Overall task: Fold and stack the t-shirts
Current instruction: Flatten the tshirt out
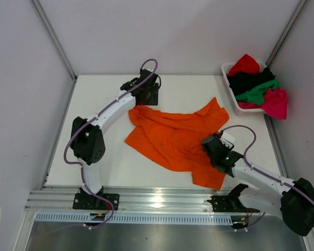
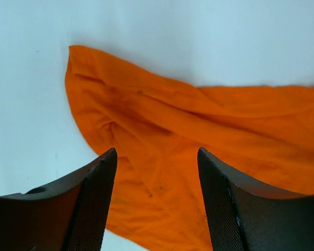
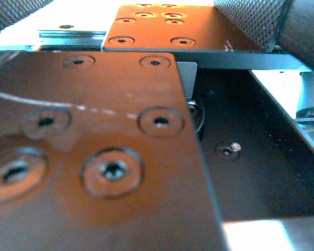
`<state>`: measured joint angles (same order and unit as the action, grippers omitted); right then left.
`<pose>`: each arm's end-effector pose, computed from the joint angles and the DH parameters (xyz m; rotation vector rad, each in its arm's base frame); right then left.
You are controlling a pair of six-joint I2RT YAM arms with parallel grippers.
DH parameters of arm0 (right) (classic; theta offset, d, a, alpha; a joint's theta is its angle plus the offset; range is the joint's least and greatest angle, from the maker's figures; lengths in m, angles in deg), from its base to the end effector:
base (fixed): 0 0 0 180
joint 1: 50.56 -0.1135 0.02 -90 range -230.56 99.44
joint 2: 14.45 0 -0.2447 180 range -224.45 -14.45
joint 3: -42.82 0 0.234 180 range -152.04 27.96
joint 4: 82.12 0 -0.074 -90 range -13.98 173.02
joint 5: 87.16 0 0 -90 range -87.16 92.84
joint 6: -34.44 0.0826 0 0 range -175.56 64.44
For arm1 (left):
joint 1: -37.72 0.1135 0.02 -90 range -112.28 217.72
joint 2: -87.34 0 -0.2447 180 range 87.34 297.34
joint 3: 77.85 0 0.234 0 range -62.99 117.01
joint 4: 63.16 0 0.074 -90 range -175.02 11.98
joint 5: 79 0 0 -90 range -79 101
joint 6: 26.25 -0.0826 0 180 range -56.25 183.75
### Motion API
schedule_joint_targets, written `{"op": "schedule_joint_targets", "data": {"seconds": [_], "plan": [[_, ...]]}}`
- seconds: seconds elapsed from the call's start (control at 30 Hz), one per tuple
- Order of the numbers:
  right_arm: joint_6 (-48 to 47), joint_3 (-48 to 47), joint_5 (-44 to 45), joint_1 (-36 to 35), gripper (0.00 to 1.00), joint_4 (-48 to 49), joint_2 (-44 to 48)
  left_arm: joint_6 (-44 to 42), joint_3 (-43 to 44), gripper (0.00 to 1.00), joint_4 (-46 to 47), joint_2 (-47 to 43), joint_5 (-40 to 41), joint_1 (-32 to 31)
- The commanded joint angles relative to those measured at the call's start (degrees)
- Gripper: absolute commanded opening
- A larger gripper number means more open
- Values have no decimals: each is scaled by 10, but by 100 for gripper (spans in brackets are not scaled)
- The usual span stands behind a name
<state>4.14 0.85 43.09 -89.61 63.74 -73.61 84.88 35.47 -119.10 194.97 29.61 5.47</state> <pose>0.1918 0.0869 0.1474 0.6701 2.1058 0.0608 0.3729 -0.2041 0.2528 0.0904 2.3858 -0.0381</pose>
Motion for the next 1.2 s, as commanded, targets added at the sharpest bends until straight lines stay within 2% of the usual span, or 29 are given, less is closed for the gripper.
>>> {"op": "schedule_joint_targets", "data": {"seconds": [0.0, 0.23, 0.37, 0.6, 0.73, 0.83, 0.87, 1.0, 1.17], "plan": [[-18, 7, 30, -12, 62, 21, 12, 50, 63, 66, 3, 34, -64, 40], [-60, 22, 58, -20, 62, 59, 34, 223, 104, 64, -15, 72, -81, 86], [-59, 22, 62, -20, 62, 61, 35, 385, 87, 61, -65, 75, -50, 103], [-59, 18, 60, -20, 62, 61, 31, 603, -44, 58, -50, 64, -91, 103], [-61, 15, 61, -20, 62, 60, 37, 645, -68, 58, -43, 63, -83, 92], [-63, 11, 62, -21, 62, 57, 43, 662, -100, 58, 12, 54, -67, 88], [-64, 10, 61, -21, 62, 55, 47, 655, -108, 58, 70, 50, -62, 87], [-62, 11, 60, -22, 62, 46, 55, 607, -144, 59, 205, 39, -53, 88], [-55, 14, 60, -21, 62, 43, 50, 577, -123, 59, 224, 53, -47, 88]]}}
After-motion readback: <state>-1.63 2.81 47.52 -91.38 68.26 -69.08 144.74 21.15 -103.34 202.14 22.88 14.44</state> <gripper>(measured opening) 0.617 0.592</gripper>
